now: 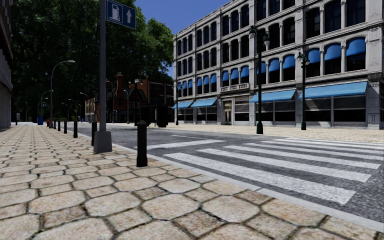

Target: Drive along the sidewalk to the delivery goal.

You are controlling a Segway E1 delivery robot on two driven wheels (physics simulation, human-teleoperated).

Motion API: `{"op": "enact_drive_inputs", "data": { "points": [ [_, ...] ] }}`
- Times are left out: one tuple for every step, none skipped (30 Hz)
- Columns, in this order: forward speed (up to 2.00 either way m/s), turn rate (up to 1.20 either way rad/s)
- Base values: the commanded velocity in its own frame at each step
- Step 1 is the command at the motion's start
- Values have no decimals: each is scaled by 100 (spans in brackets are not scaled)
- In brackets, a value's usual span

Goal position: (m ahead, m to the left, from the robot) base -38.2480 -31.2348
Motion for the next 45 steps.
{"op": "enact_drive_inputs", "data": {
  "points": [
    [0,0],
    [0,0],
    [0,0],
    [0,0],
    [0,0],
    [0,0],
    [0,0],
    [0,0],
    [0,0],
    [0,0],
    [0,0],
    [0,0],
    [0,0],
    [0,0],
    [0,0],
    [0,0],
    [0,0],
    [0,0],
    [0,0],
    [0,0],
    [0,0],
    [0,0],
    [0,0],
    [0,0],
    [0,0],
    [0,0],
    [0,0],
    [0,0],
    [0,0],
    [0,0],
    [0,6],
    [2,19],
    [31,25],
    [31,25],
    [60,32],
    [82,36],
    [90,38],
    [91,39],
    [91,39],
    [91,41],
    [91,46],
    [89,48],
    [89,48],
    [88,52],
    [87,56]
  ]
}}
